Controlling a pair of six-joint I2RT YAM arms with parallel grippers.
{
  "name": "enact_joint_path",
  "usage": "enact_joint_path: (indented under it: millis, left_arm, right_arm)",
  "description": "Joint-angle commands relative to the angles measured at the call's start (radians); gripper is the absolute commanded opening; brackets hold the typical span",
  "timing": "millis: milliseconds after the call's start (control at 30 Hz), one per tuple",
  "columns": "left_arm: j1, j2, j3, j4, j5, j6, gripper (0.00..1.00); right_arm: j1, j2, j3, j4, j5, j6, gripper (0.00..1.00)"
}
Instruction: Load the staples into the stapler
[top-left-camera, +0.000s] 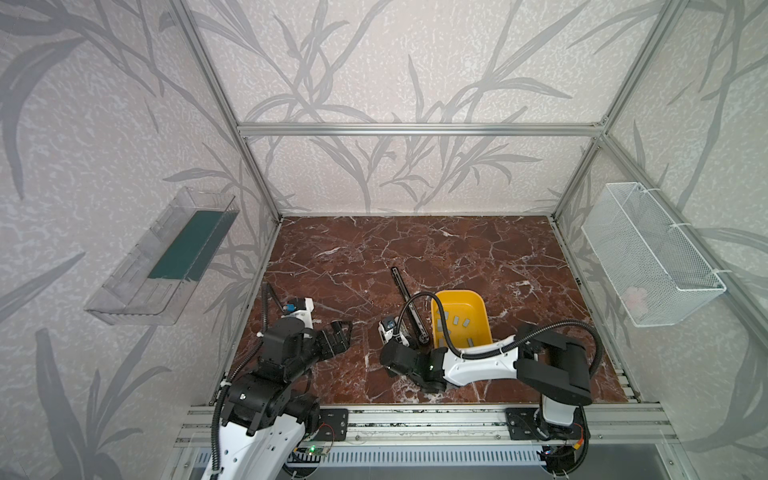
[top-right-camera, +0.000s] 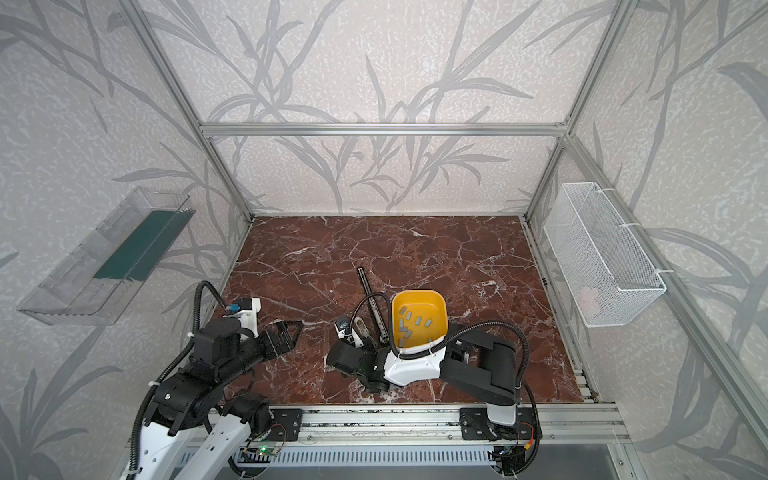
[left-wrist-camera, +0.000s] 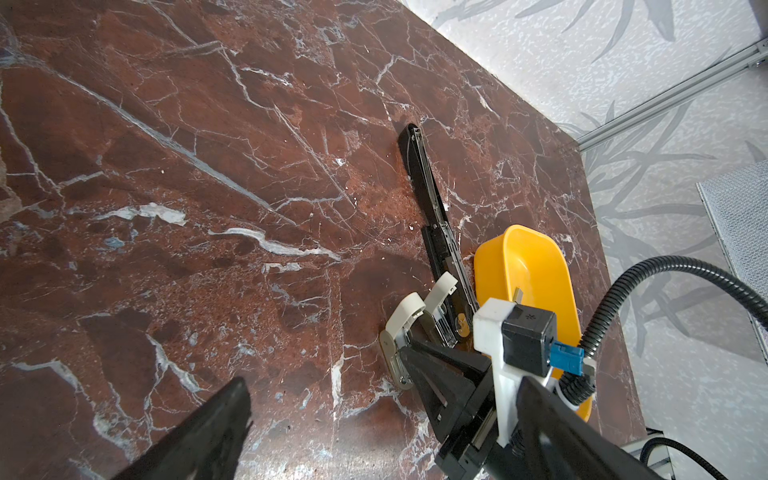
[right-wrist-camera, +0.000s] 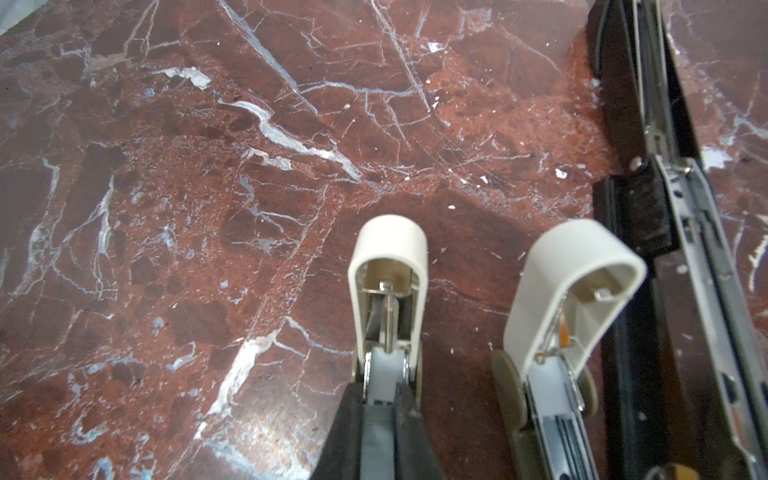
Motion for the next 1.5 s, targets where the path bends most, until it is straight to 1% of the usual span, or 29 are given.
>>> enact_joint_path:
  millis: [0, 433, 633, 767, 1467]
  left_arm:
    - [0.007, -0.011, 0.01, -0.002, 0.001, -0.005, 1.0]
    - [0.007, -0.015, 0.009, -0.003, 0.0, -0.006, 1.0]
    - [0.007, -0.016, 0.01, -0.002, 0.003, -0.006, 1.0]
    - [0.007, -0.016, 0.008, -0.001, 0.001, -0.006, 1.0]
    - [0.011, -0.012, 0.007, -0.001, -0.003, -0.009, 1.0]
  right_arm:
    - [0.011, -0.013, 0.008, -0.009, 0.036, -0.007, 0.0]
    - [0.012, -0.015, 0.002, 0.003, 0.039, -0.027, 0.0]
    - [0.017, -0.05, -0.017, 0.023, 0.028, -0.083, 0.0]
    - [0.023, -0.076, -0.076, 0.08, 0.048, -0.115, 0.0]
    - [0.023, -0.036, -0.069, 0.116, 0.035, -0.15, 0.0]
